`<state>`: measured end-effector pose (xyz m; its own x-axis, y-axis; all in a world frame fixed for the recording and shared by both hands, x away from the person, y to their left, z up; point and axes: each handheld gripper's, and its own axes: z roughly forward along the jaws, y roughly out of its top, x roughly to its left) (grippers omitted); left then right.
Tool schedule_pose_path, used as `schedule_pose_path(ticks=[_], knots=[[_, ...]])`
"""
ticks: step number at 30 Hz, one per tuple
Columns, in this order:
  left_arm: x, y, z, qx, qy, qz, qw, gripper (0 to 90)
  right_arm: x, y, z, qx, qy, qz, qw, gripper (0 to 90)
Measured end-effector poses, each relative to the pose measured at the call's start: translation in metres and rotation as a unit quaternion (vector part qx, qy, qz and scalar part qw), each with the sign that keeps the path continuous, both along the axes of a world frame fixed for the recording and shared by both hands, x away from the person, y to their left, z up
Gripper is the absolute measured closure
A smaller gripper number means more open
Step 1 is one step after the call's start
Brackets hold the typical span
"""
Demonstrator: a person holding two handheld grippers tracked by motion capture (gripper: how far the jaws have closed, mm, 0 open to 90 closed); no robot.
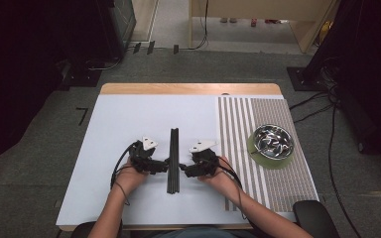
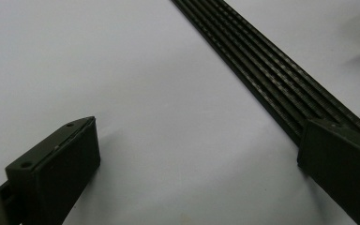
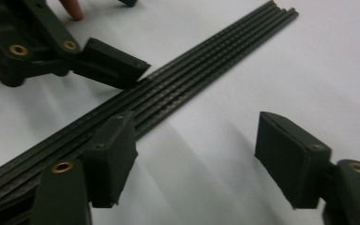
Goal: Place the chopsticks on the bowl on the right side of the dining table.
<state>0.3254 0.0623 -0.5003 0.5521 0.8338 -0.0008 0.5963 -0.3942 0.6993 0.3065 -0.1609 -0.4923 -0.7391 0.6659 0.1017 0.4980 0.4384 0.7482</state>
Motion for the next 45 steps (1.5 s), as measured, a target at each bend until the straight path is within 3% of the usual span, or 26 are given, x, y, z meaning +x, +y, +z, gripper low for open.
schedule_pose_path(ticks=[5,11,17,45], knots=[[0.0,0.0,0.0,0.0,0.0,0.0,1.0,0.0,-0.003,0.004,-0.001,-0.001,0.003,0.004,1.0,32.7],[0.0,0.0,0.0,0.0,0.0,0.0,1.0,0.0,-0.006,0.007,-0.001,0.012,0.006,0.01,0.9999,41.1],[0.0,0.0,0.0,0.0,0.0,0.0,1.0,0.0,-0.009,0.011,-0.001,0.007,0.008,0.018,0.9998,49.8],[0.0,0.0,0.0,0.0,0.001,-0.001,1.0,0.0,-0.013,0.015,-0.001,-0.001,0.026,0.023,0.9994,65.5]])
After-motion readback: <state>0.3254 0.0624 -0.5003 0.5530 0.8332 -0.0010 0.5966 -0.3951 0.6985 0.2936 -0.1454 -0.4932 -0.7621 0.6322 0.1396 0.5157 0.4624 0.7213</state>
